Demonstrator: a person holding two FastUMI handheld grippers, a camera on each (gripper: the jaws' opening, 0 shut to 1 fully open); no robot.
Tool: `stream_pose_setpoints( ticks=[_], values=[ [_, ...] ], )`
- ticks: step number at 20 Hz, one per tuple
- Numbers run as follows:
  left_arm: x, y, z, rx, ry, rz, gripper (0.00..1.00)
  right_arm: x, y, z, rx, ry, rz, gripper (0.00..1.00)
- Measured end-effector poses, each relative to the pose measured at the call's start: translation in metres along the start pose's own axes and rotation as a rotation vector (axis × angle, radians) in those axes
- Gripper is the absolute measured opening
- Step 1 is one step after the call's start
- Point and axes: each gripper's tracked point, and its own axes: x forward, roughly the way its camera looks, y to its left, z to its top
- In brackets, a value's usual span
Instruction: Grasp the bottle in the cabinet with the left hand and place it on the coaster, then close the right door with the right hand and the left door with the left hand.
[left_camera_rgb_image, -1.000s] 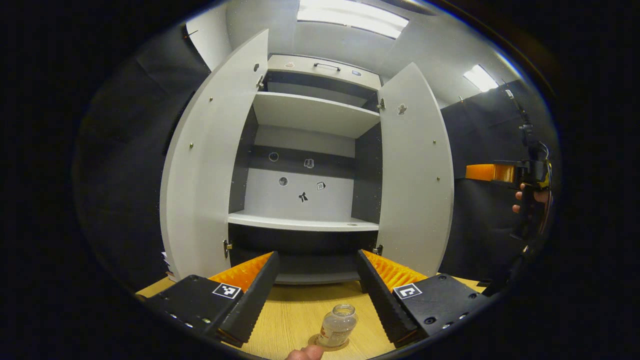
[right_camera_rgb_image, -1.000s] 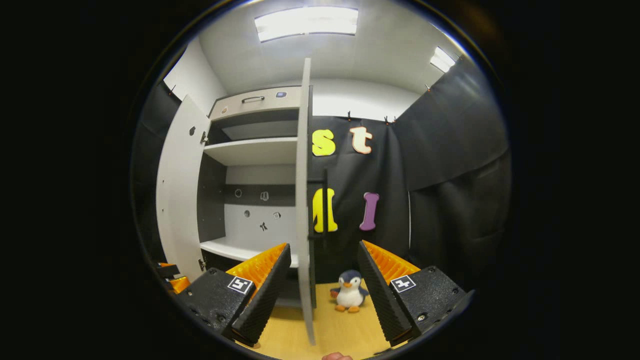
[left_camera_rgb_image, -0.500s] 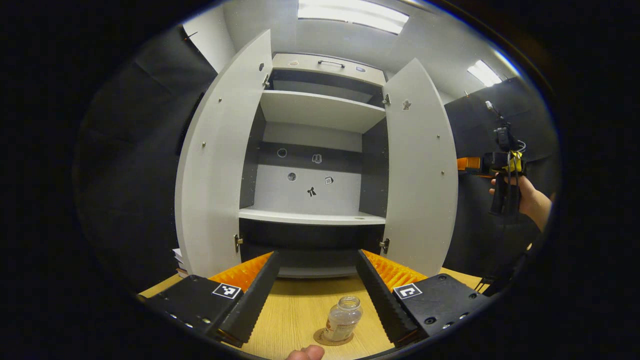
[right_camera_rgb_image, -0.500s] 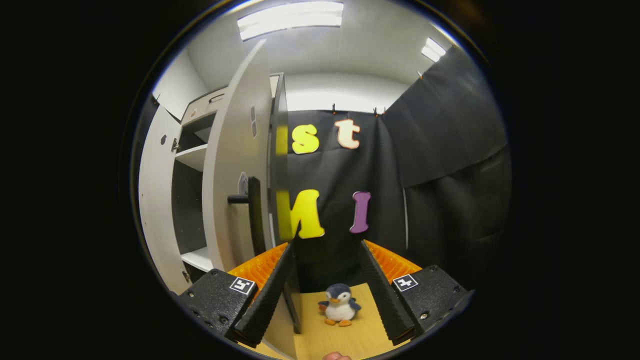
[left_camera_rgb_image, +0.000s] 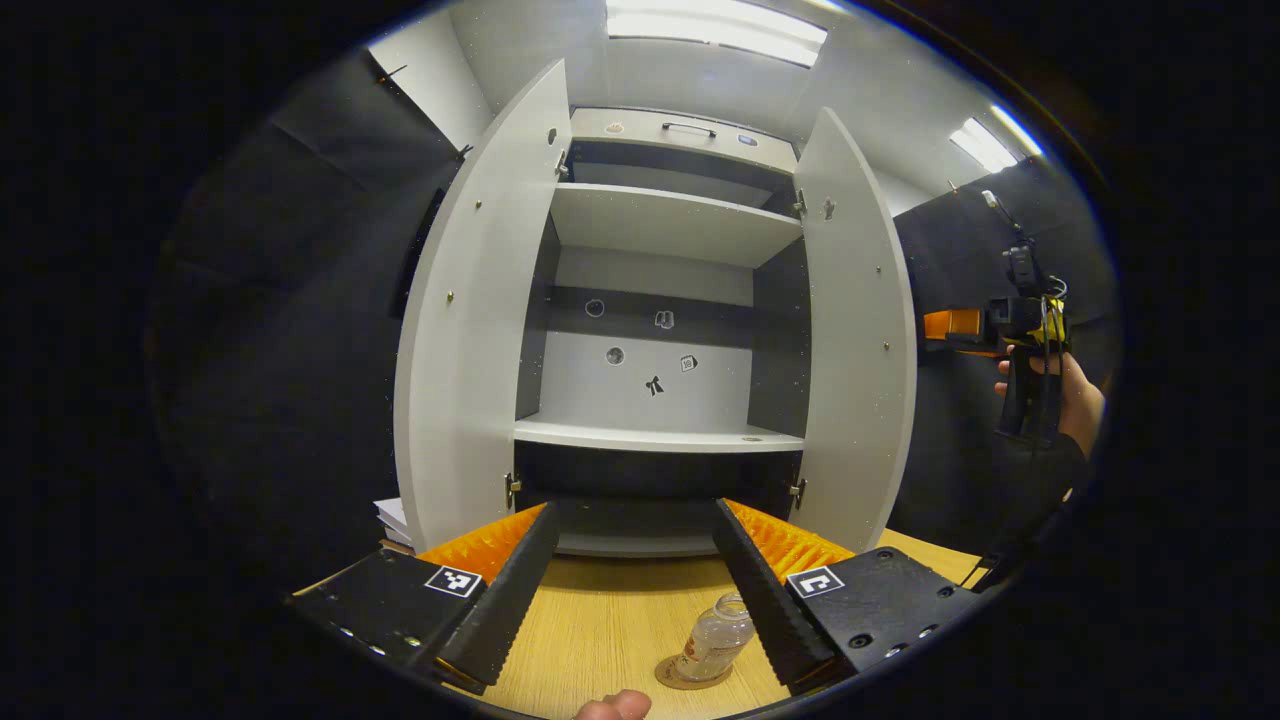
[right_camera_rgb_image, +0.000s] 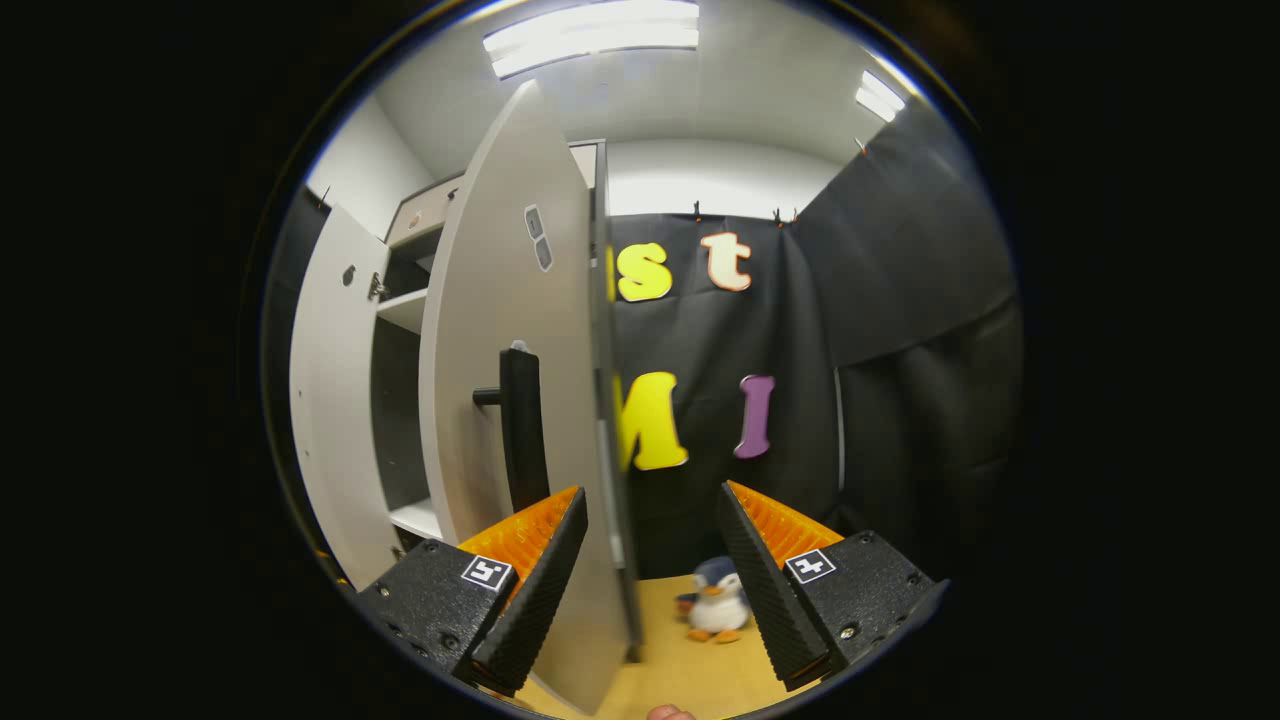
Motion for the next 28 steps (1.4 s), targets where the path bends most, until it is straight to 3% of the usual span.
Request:
stream_pose_setpoints(
  ticks=[6, 7, 8, 10, 17, 18, 22, 27, 28],
  values=[
    [-0.007, 0.019, 0.006, 0.0, -0.013, 0.051, 0.95, 0.034, 0.078, -0.016, -0.043, -0.006, 0.121, 0.82],
    [-0.011, 0.023, 0.004, -0.007, -0.019, 0.062, 0.9, 0.038, 0.085, -0.019, -0.041, -0.004, 0.114, 0.82],
    [-0.013, 0.025, 0.002, -0.012, -0.019, 0.071, 0.95, 0.04, 0.092, -0.019, -0.035, -0.008, 0.115, 0.83],
    [-0.019, 0.027, 0.004, -0.023, -0.028, 0.085, 0.95, 0.036, 0.104, -0.018, -0.045, -0.026, 0.12, 0.83],
    [-0.02, 0.041, 0.005, -0.081, -0.021, 0.116, 0.99, -0.021, 0.098, -0.037, -0.021, -0.005, 0.108, 0.82],
    [-0.021, 0.044, 0.007, -0.073, -0.024, 0.124, 0.95, -0.033, 0.094, -0.046, -0.019, 0.003, 0.101, 0.82],
    [-0.021, 0.053, 0.021, -0.039, -0.042, 0.131, 0.95, -0.075, 0.086, -0.096, -0.035, 0.02, 0.075, 0.82],
    [-0.032, 0.091, 0.068, -0.052, -0.17, 0.251, 0.95, -0.109, 0.098, -0.157, -0.078, 0.095, 0.105, 0.82],
    [-0.035, 0.101, 0.078, -0.051, -0.188, 0.268, 0.99, -0.113, 0.106, -0.161, -0.059, 0.103, 0.124, 0.82]
  ],
)
